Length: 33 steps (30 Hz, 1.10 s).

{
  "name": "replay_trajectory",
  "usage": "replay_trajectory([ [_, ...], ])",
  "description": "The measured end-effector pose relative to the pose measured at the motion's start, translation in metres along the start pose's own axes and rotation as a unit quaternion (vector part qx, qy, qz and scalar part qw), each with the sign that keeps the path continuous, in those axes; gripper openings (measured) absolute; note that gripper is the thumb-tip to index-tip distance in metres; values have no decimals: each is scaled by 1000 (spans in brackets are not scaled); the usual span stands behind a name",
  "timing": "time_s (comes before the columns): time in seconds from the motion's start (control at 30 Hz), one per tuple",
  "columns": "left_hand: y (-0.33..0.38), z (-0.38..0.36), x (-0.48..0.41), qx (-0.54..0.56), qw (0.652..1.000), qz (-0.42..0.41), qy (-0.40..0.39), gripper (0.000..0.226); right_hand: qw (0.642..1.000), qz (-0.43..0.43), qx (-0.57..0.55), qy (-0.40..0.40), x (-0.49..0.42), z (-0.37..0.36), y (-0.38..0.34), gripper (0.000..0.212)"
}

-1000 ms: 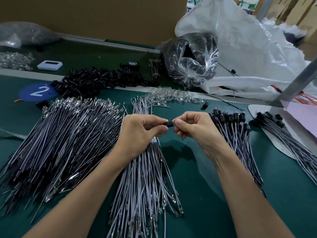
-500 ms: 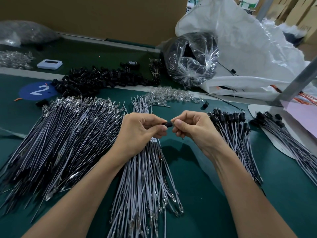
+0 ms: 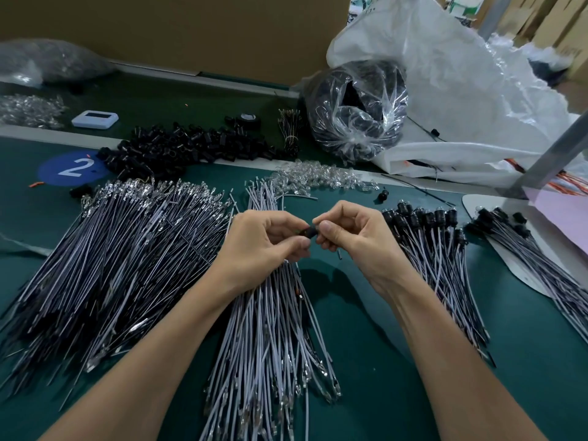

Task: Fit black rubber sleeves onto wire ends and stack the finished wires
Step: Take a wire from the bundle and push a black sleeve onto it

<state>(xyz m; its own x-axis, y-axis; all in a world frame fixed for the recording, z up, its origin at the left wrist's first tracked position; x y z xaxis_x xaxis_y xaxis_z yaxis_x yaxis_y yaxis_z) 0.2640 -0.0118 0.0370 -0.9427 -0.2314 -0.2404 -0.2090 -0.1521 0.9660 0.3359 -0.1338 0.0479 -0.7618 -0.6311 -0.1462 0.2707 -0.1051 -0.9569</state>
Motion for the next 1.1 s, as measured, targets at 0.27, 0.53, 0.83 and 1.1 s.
replay_trajectory([
  [0.27, -1, 17, -1, 118, 989, 58, 75, 11, 977, 25, 184, 107, 3, 16, -6, 16],
  [0.53, 2, 15, -1, 210, 971, 54, 99, 34, 992, 15, 122, 26, 3, -22, -4, 9],
  [0.83, 5, 10, 2, 260, 958, 60, 102, 18, 998, 42, 23, 32, 6, -35, -14, 21],
  [1.1, 3, 2, 5, 265, 956, 54, 115, 18, 994, 58, 53, 73, 9, -30, -15, 24],
])
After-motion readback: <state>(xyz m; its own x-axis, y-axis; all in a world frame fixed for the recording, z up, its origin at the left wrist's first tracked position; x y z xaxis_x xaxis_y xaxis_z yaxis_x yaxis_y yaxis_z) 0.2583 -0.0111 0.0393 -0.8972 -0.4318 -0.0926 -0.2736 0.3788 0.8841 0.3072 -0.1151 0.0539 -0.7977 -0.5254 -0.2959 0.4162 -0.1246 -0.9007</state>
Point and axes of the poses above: each hand's wrist, its own x-axis away from the middle knuckle, its own z-axis out of the back of the hand, y = z × x, the point moved 8 cm from there along -x, towards the middle knuckle, and after that the axes turned 4 degrees about x, right-handed, at the moved point
